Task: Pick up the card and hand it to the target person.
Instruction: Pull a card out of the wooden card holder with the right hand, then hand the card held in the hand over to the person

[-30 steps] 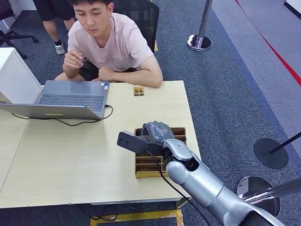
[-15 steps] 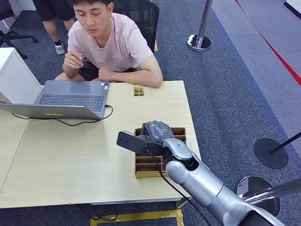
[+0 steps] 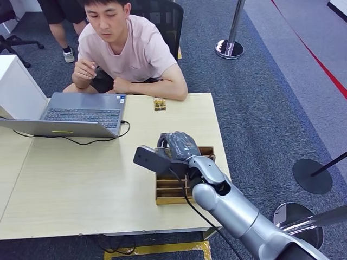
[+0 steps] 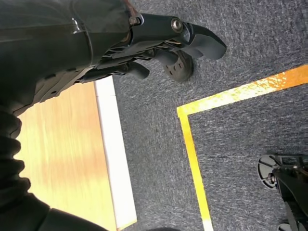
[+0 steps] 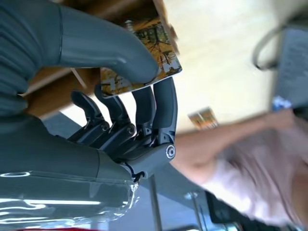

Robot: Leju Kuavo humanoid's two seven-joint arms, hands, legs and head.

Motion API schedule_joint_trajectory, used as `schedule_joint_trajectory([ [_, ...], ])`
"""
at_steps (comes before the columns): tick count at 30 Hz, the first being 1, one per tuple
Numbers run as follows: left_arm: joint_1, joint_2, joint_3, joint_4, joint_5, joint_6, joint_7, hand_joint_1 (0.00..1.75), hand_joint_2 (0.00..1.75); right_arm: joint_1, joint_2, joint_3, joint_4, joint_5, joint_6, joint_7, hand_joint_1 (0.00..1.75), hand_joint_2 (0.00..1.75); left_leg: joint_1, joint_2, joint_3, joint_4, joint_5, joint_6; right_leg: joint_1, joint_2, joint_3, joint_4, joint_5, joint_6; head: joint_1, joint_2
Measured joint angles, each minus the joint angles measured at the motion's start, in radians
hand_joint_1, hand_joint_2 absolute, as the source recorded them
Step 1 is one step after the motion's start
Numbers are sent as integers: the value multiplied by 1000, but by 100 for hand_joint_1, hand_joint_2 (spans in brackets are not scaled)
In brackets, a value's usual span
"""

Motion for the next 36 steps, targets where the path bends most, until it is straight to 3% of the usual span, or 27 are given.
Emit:
schedule_joint_trajectory([
  [6,5,0,0,0,0,0,-17,0,175,8,-7,-37,-84,32,-136,-136,150,175,0,0,0,0,0,0,0,0,0,0,0,0,0,0],
  [13,6,0,0,0,-1,1,-36,0,175,30,-12,-78,-166,106,-311,-351,150,175,0,0,0,0,0,0,0,0,0,0,0,0,0,0],
  [19,2,0,0,0,-16,-6,-36,0,175,7,-5,-63,-116,257,-319,-375,150,175,0,0,0,0,1,0,0,0,0,0,0,0,0,0],
  [25,-10,0,-1,0,-30,-16,-31,0,175,-74,41,-32,84,381,-382,-417,150,175,1,0,0,0,1,0,0,0,0,0,1,0,0,0],
  [36,-14,0,-9,0,-39,-23,-18,0,175,-218,125,-2,399,414,-423,-414,150,175,1,0,0,0,2,0,0,0,0,0,2,0,0,0],
])
